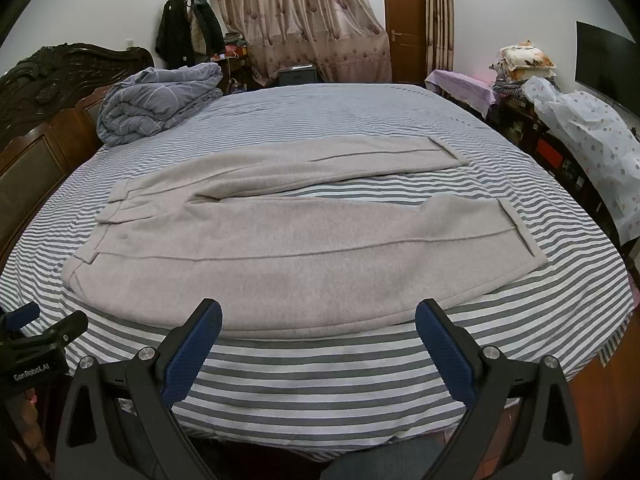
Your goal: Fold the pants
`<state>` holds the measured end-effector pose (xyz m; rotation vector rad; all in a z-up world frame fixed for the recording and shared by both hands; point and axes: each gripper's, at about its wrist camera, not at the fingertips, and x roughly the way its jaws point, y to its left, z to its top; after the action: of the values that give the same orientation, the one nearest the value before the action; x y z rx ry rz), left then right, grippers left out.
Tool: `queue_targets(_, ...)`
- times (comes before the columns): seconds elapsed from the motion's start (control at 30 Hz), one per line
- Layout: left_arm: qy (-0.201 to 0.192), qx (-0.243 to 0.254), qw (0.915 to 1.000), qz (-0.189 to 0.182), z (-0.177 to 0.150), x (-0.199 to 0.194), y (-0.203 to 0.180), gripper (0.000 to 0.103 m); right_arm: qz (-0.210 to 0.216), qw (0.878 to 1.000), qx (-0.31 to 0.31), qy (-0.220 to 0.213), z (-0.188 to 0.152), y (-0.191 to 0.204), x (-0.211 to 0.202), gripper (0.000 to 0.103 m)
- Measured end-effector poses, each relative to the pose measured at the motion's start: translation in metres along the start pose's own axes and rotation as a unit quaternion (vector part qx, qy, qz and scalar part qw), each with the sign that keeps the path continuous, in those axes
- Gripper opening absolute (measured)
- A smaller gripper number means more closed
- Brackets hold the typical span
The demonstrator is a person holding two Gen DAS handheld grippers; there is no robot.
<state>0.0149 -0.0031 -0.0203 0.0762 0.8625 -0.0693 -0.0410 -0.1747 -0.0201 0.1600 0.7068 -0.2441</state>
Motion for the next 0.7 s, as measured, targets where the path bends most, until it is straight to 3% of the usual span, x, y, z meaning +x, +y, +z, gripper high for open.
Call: queue_targets(0.7,0.003,-0.01,0.9999,0.004,0.019,0.02,0.019,0.102,0.002,1.0,0.004,0.024,0.002,0.0,0.024,0.097)
